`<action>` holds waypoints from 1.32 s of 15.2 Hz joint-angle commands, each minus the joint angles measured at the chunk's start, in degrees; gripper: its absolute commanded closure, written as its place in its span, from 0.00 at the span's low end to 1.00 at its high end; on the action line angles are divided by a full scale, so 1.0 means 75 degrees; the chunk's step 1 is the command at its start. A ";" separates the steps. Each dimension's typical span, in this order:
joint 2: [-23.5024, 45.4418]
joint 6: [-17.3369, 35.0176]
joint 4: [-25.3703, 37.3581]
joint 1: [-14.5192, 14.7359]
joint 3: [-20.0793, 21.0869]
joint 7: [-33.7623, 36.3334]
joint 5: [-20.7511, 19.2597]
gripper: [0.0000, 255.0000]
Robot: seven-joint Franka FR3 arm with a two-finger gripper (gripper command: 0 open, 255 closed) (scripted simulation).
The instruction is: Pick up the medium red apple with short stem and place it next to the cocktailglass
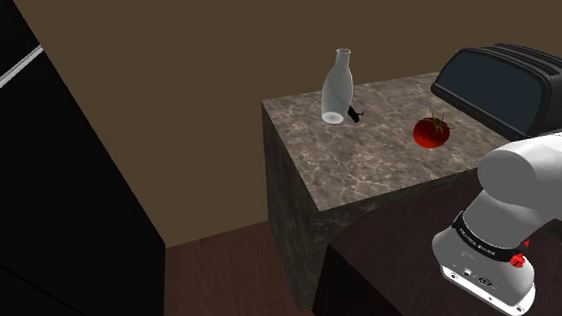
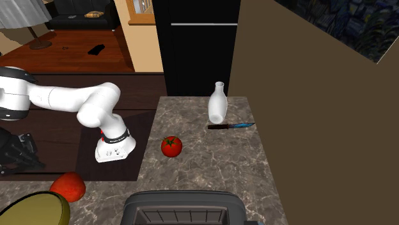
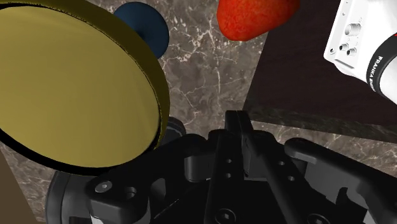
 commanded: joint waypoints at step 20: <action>-0.2361 0.3940 -0.2829 -0.8925 -0.5835 -0.6485 0.0785 0.00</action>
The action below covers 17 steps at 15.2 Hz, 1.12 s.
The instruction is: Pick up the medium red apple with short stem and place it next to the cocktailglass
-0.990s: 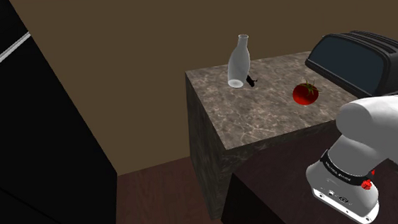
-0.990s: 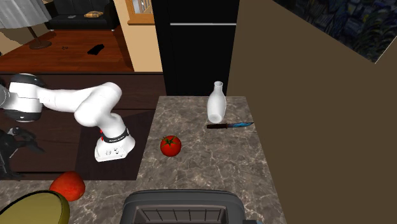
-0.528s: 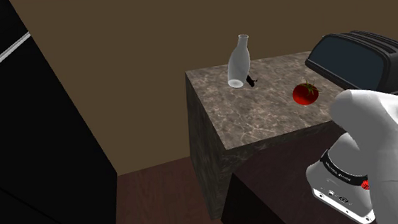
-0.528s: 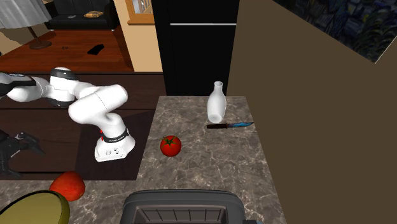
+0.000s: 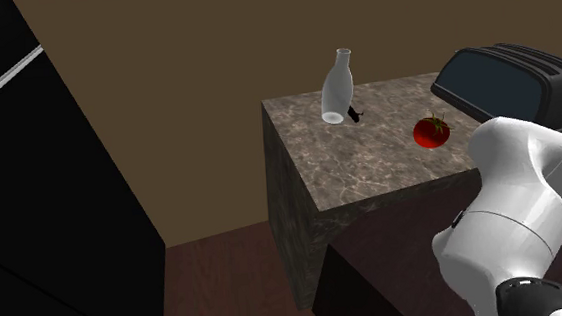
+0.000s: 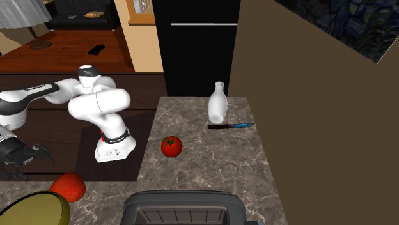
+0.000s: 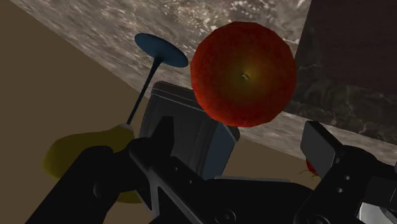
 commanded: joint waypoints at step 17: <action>0.0014 0.1010 -0.0410 -0.0720 -0.2117 -0.0981 -0.0480 0.00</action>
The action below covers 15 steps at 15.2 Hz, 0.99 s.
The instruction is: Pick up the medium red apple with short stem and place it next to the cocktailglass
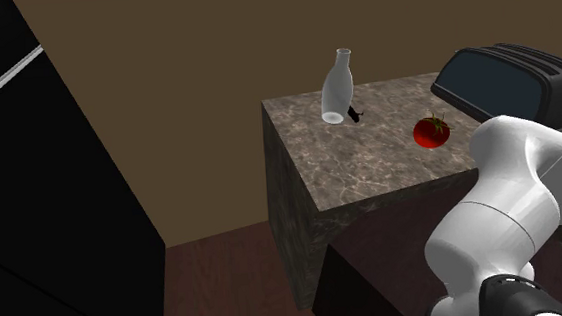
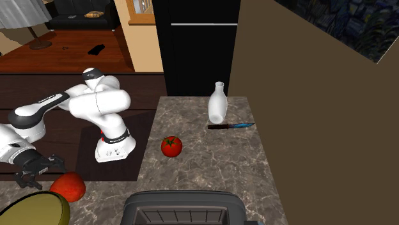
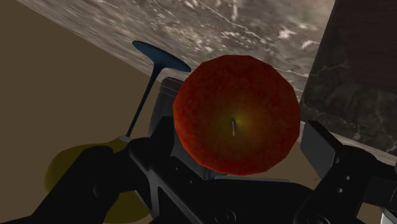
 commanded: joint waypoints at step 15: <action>-0.0015 -0.0051 -0.0065 0.0036 0.0431 0.0225 0.0316 1.00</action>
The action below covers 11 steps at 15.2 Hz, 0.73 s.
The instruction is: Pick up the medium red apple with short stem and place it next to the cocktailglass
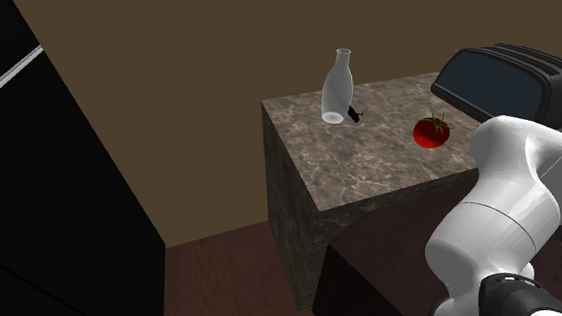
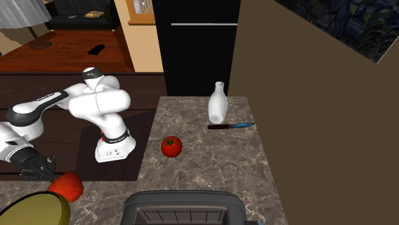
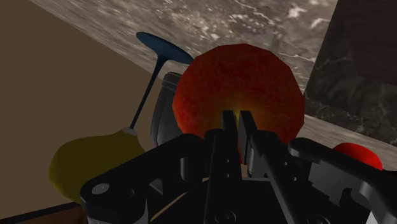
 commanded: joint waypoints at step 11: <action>-0.0004 -0.0106 -0.0060 0.0229 0.1361 0.0648 0.1025 1.00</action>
